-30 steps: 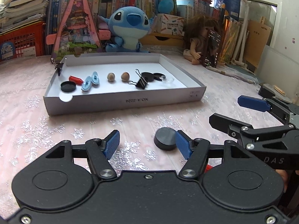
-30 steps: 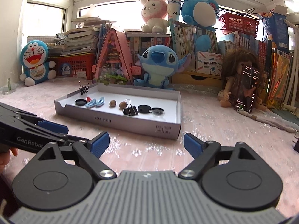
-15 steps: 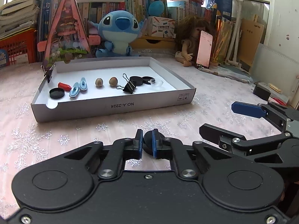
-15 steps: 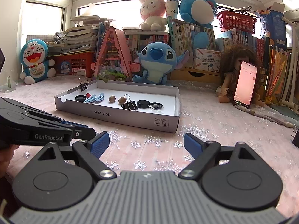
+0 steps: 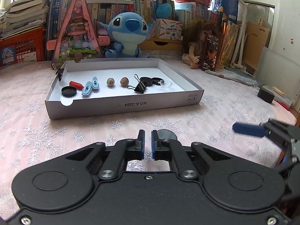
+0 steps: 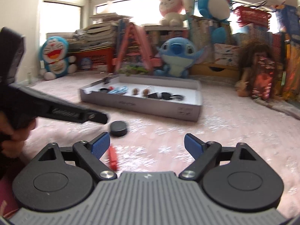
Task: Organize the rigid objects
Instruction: 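Grasp the black round lid with the left gripper while the right approaches the red stick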
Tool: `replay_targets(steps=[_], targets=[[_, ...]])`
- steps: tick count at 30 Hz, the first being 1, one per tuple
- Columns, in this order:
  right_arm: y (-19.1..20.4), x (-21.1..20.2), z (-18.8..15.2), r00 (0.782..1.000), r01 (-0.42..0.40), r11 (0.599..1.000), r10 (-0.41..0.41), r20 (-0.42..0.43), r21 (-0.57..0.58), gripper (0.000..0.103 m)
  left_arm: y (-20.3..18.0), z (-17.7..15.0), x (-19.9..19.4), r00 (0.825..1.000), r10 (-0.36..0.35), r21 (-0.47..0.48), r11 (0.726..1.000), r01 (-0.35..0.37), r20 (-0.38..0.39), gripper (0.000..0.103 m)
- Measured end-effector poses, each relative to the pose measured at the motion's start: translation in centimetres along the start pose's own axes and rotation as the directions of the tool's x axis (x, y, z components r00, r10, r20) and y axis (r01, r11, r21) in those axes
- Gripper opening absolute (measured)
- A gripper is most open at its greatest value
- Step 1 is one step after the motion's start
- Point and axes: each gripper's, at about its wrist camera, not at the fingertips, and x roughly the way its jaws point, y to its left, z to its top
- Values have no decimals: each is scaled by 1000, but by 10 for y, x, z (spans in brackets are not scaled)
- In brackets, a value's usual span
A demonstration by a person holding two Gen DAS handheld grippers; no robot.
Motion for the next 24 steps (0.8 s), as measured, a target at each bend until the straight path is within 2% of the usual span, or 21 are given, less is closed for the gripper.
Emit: replay_targets(steps=[5, 10, 12, 17, 20, 24], targets=[[12, 6, -5, 997, -60, 998, 59, -50, -17, 72, -2, -1, -1, 1000, -3, 1, 1000, 3, 2, 9], [13, 5, -9, 996, -64, 998, 62, -68, -22, 67, -2, -1, -3, 1000, -12, 2, 1000, 12, 4, 11], [11, 2, -10, 997, -42, 999, 39, -71, -33, 67, -3, -2, -4, 1000, -16, 1, 1000, 16, 5, 12], [-2, -3, -13, 996, 35, 999, -37, -80, -22, 67, -7, -4, -2, 999, -35, -1, 999, 35, 8, 38], [-8, -4, -13, 993, 85, 996, -85, -83, 0, 67, -15, -5, 3, 999, -48, 22, 999, 48, 5, 44], [-13, -4, -13, 987, 138, 990, -137, -83, 7, 67, -25, -6, 13, 999, -46, 32, 998, 46, -2, 45]])
